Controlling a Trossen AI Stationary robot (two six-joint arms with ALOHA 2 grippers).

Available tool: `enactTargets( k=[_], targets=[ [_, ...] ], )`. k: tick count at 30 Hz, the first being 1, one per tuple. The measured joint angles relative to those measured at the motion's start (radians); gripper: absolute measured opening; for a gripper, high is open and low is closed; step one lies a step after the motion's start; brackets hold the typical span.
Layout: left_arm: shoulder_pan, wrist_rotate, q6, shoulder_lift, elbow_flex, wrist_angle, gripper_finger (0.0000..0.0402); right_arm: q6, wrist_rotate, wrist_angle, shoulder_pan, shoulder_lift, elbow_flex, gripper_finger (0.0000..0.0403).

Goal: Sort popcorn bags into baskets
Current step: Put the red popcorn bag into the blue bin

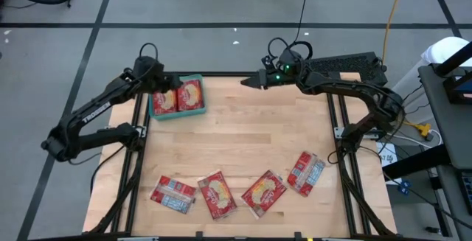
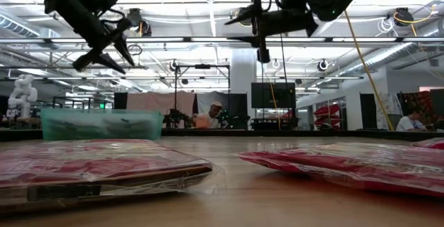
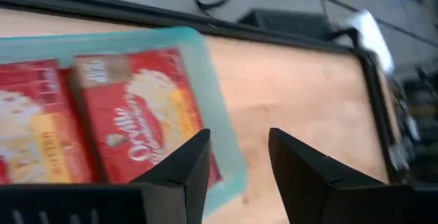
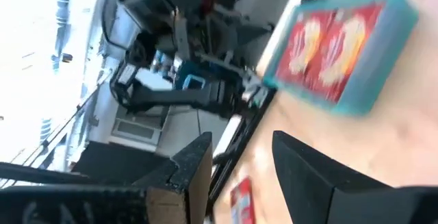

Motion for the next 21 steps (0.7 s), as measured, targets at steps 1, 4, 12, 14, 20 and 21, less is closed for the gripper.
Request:
enactTargets(
  k=[1,4,12,14,20,21],
  targets=[
    [-0.005,0.023,0.017,-0.003,0.0,0.001,0.0148,0.005,0.001,-0.036,0.012,-0.018,0.0,0.0144],
    [-0.021,0.099,0.069,0.001,0.0,-0.001,0.0149,-0.023,0.034,-0.237,0.061,-0.086,0.0,0.0144],
    [-0.087,0.139,0.188,0.001,0.0,-0.009,0.0166,-0.131,0.243,-0.826,0.256,-0.256,0.0,0.0144],
    [-0.105,0.138,0.202,0.001,0.0,-0.028,0.0169,-0.121,0.279,-0.94,0.31,-0.286,0.0,0.0144],
    [-0.154,0.103,0.26,0.001,0.0,-0.087,0.0162,0.053,0.387,-1.323,0.452,-0.337,0.0,0.0144],
    [-0.16,0.092,0.272,0.001,0.0,-0.099,0.0159,0.078,0.395,-1.378,0.471,-0.337,0.0,0.0144]
  ],
)
